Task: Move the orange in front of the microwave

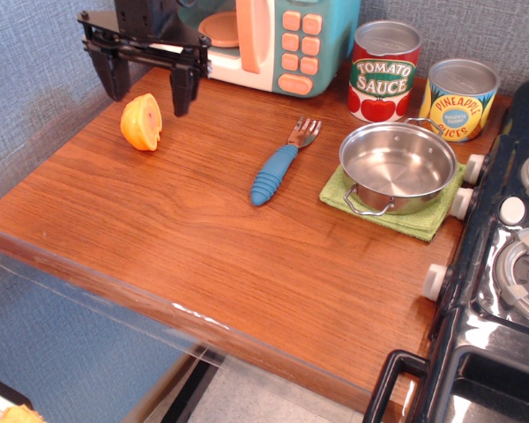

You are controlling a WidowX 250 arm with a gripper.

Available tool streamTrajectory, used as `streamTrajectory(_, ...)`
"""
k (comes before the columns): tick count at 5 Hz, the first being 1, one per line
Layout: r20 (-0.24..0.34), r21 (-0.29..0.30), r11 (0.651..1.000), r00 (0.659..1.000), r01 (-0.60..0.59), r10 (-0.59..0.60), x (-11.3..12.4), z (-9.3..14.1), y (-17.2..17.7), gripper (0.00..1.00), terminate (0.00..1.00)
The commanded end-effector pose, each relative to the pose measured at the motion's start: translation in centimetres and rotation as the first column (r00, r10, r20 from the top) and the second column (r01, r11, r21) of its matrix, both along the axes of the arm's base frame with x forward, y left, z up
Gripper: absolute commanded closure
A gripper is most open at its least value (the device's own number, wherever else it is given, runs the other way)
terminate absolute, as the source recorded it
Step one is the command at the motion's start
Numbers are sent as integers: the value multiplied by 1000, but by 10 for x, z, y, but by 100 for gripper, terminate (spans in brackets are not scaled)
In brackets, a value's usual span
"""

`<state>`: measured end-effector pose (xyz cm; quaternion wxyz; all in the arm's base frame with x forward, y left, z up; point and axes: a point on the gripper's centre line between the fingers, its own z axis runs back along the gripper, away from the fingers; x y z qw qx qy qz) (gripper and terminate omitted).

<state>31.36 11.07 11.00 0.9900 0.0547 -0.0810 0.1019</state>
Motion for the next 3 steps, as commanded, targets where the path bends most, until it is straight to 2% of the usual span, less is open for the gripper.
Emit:
streamTrajectory(1,37,-16,990,989,142,-141,-18,0,-17,0,0)
streamTrajectory(2,37,-16,990,989,142,-141,-18,0,-17,0,0)
streamTrajectory(3,37,-16,990,989,142,-141,-18,0,-17,0,100)
